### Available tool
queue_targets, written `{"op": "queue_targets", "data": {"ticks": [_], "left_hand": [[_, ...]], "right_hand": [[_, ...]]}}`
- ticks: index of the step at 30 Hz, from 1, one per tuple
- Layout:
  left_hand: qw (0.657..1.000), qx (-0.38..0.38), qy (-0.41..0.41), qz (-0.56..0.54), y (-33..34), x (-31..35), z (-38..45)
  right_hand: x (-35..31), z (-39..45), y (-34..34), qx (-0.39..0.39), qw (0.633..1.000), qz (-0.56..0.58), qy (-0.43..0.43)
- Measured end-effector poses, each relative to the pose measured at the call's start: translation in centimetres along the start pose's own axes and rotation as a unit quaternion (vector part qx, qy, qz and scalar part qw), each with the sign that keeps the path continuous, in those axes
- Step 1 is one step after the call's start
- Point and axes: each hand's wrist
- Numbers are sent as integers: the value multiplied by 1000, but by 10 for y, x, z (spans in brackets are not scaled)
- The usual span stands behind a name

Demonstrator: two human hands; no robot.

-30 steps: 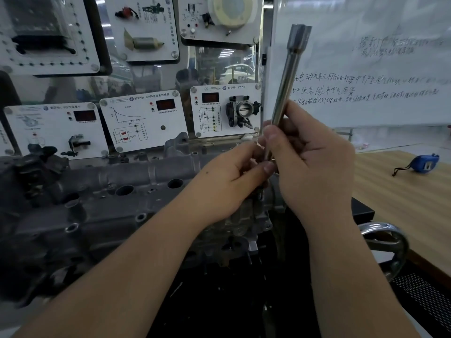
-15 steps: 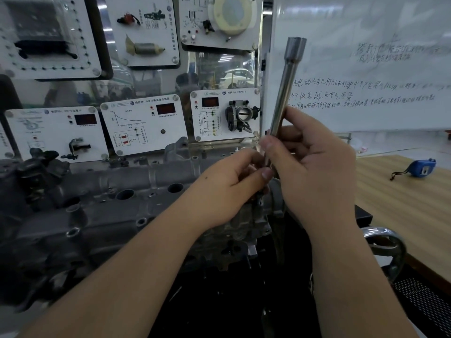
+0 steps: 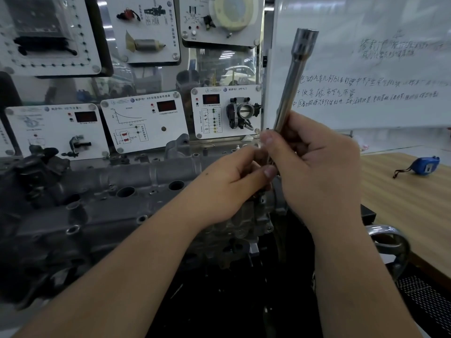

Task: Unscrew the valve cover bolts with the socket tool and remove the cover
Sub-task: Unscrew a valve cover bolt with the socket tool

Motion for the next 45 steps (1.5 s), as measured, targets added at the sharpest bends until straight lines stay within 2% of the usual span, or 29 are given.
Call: {"op": "queue_targets", "data": {"ticks": [7, 13, 19, 26, 33, 40, 45], "left_hand": [[1000, -1, -6, 15, -2, 1, 0], [1000, 11, -5, 17, 0, 2, 0], [999, 16, -9, 39, -2, 3, -1], [999, 20, -10, 29, 1, 5, 0], [1000, 10, -5, 21, -3, 3, -3], [1000, 11, -13, 12, 0, 5, -1], [1000, 20, -12, 9, 1, 6, -3]], "right_hand": [[1, -3, 5, -26, 999, 19, 2], [3, -3, 9, 18, 1000, -24, 6], [1, -3, 6, -26, 999, 21, 25], [0, -3, 10, 34, 999, 10, 34], [-2, -4, 8, 5, 999, 31, 21], [2, -4, 13, 26, 998, 56, 29], [5, -5, 13, 71, 996, 55, 14]]}}
Point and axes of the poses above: each hand's wrist, its own z-axis towards the middle knuckle, its own y-axis out of the palm, x = y × z, and after that the axes turned 5 degrees about -y, right-handed
